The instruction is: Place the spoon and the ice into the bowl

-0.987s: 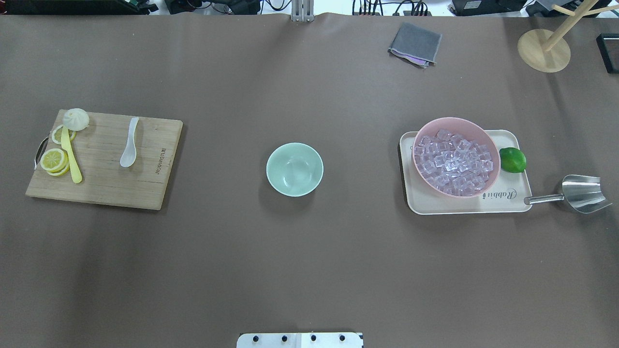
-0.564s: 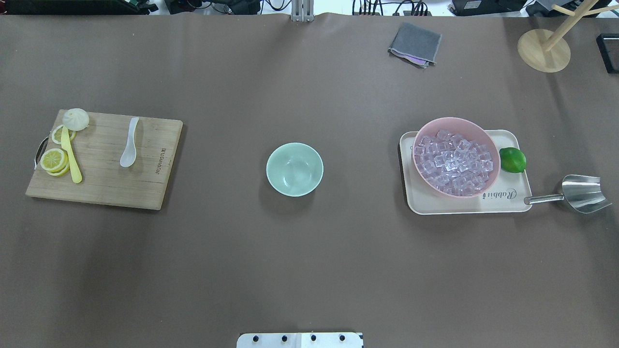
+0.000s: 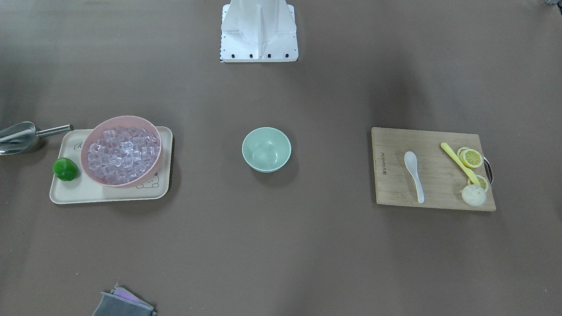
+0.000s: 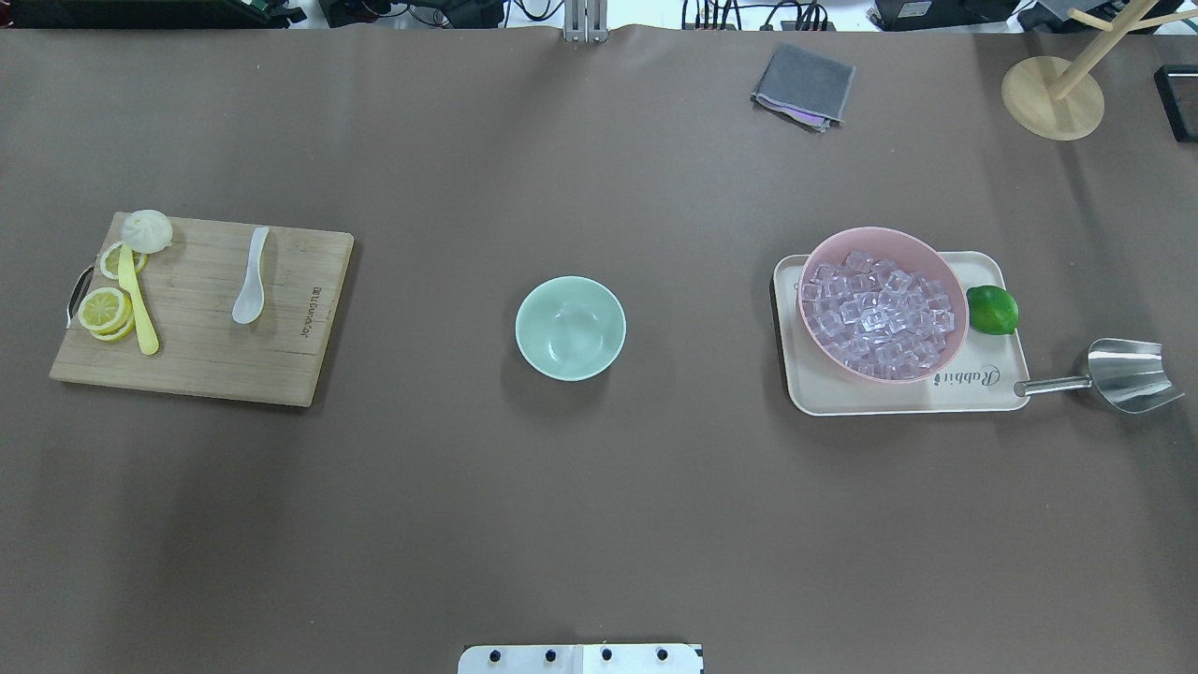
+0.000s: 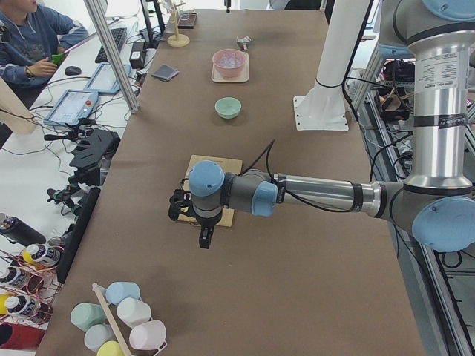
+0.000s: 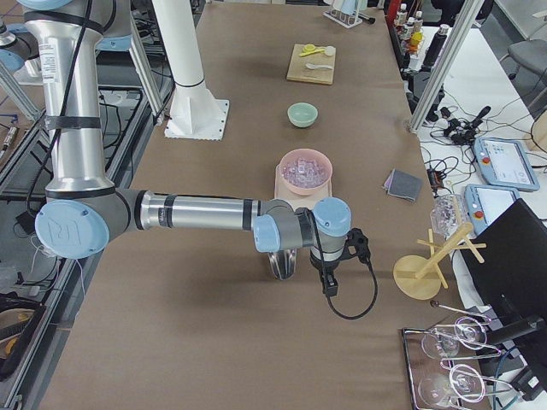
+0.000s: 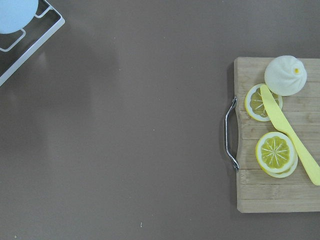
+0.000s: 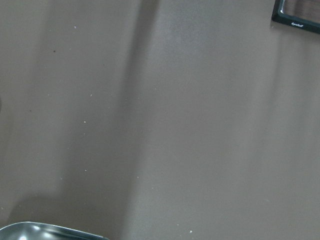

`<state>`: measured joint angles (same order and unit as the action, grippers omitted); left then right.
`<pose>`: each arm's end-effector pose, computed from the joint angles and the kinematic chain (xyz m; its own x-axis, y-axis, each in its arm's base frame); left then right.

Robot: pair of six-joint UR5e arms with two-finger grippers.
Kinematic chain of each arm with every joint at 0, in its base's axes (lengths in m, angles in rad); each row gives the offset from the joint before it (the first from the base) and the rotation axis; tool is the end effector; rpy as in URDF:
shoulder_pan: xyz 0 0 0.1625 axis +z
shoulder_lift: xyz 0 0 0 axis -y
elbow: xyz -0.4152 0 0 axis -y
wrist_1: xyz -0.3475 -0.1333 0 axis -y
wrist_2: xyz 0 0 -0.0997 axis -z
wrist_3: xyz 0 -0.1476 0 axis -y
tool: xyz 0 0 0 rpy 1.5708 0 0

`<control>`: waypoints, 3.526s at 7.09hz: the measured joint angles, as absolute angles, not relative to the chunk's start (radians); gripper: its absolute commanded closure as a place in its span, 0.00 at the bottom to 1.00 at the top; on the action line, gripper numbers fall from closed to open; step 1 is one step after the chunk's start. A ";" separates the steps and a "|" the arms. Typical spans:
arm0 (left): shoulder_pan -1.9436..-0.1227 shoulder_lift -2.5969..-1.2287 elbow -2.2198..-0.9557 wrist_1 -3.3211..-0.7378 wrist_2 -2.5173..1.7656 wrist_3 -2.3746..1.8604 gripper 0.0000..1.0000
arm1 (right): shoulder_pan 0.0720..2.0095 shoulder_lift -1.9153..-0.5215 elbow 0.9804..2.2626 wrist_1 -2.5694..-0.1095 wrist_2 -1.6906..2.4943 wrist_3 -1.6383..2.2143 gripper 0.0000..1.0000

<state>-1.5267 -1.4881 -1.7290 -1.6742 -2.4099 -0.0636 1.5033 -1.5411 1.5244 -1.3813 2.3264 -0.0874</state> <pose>-0.0046 -0.4285 0.6294 0.6631 0.0989 -0.7420 -0.0012 0.9914 0.1311 -0.0001 -0.4775 0.6720 0.7097 -0.2519 0.6579 0.1289 0.9646 0.2302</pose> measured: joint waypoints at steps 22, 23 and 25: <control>-0.946 -1.945 -1.468 -1.920 -2.185 -0.866 0.29 | 1.011 -1.441 1.919 -1.260 2.246 0.755 0.01; -0.929 -1.960 -1.441 -1.922 -2.166 -0.866 0.40 | 0.987 -1.426 1.919 -1.259 2.232 0.795 0.01; -0.915 -1.967 -1.410 -1.923 -2.149 -0.868 1.00 | 0.957 -1.408 1.920 -1.259 2.213 0.846 0.01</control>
